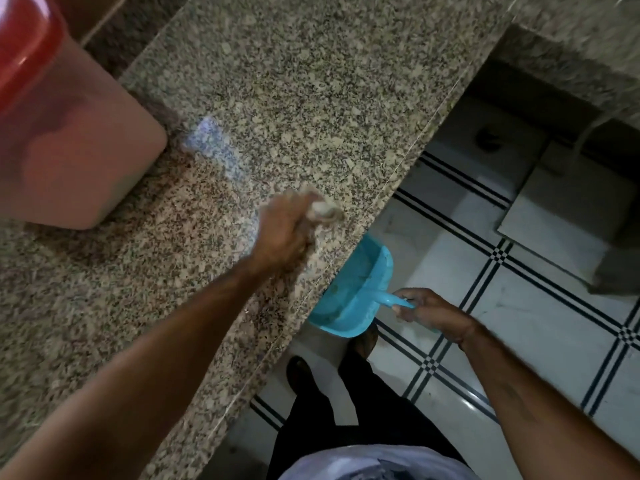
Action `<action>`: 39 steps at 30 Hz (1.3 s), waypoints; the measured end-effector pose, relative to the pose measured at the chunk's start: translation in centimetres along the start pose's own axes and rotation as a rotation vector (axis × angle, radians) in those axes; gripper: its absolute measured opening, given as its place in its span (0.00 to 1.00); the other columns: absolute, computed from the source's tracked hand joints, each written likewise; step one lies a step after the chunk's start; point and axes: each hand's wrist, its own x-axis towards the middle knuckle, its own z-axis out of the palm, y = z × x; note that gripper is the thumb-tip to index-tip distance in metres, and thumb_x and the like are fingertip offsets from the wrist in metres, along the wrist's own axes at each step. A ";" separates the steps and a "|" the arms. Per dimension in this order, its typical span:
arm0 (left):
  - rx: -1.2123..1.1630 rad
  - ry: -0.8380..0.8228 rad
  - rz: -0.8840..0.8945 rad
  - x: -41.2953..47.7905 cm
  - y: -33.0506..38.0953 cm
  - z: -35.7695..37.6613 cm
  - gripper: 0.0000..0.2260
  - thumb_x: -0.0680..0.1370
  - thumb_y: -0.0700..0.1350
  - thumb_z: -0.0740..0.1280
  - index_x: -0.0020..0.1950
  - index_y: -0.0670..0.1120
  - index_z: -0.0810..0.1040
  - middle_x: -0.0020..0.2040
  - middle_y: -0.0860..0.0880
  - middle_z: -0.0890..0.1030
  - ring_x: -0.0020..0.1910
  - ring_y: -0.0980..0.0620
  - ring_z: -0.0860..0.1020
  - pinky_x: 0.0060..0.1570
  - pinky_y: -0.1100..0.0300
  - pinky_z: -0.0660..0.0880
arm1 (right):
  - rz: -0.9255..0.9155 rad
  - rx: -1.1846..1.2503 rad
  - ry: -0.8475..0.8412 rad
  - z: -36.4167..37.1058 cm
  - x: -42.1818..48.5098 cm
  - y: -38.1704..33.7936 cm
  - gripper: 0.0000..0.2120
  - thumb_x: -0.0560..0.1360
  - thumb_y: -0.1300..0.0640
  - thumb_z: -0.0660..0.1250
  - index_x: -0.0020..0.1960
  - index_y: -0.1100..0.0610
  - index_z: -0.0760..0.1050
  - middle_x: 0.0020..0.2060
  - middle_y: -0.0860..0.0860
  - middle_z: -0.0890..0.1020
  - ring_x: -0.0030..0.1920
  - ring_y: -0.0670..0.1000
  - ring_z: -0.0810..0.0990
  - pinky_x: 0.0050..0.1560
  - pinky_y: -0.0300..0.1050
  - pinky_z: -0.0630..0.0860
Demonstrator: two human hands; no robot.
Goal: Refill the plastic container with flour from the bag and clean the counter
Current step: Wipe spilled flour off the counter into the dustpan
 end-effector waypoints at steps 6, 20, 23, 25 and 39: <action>0.240 0.078 -0.166 6.1 -3.6 -1.0 0.27 0.83 0.61 0.46 0.69 0.49 0.74 0.58 0.42 0.75 0.56 0.43 0.72 0.56 0.49 0.69 | -0.019 -0.001 0.042 0.4 -1.7 0.8 0.09 0.78 0.61 0.71 0.57 0.62 0.82 0.42 0.48 0.80 0.43 0.44 0.78 0.46 0.37 0.75; 0.184 0.102 0.131 -2.4 -6.1 -1.8 0.19 0.86 0.61 0.49 0.62 0.55 0.76 0.48 0.50 0.78 0.44 0.50 0.77 0.43 0.48 0.78 | -0.048 0.081 0.193 9.9 -8.2 5.3 0.13 0.77 0.55 0.73 0.58 0.61 0.81 0.43 0.50 0.81 0.42 0.41 0.80 0.45 0.34 0.76; 0.202 0.048 0.089 1.7 -9.4 -3.0 0.25 0.84 0.62 0.47 0.67 0.52 0.76 0.51 0.41 0.81 0.48 0.39 0.79 0.50 0.45 0.78 | -0.049 0.061 0.223 11.8 -8.9 6.5 0.12 0.79 0.58 0.71 0.58 0.65 0.80 0.42 0.51 0.79 0.39 0.40 0.79 0.41 0.31 0.75; 0.228 0.056 0.125 -0.1 -6.0 -2.2 0.24 0.82 0.58 0.49 0.68 0.48 0.76 0.56 0.38 0.79 0.54 0.37 0.77 0.58 0.44 0.74 | -0.060 0.048 0.220 12.9 -9.4 7.1 0.11 0.79 0.57 0.71 0.58 0.63 0.81 0.42 0.52 0.80 0.42 0.45 0.78 0.43 0.34 0.74; -0.156 0.099 0.139 -3.6 -2.3 -3.7 0.13 0.87 0.47 0.57 0.62 0.42 0.77 0.47 0.45 0.81 0.37 0.49 0.77 0.28 0.57 0.73 | -0.061 0.110 0.310 15.5 -10.6 8.0 0.10 0.80 0.58 0.70 0.59 0.61 0.80 0.41 0.50 0.81 0.39 0.41 0.80 0.42 0.34 0.76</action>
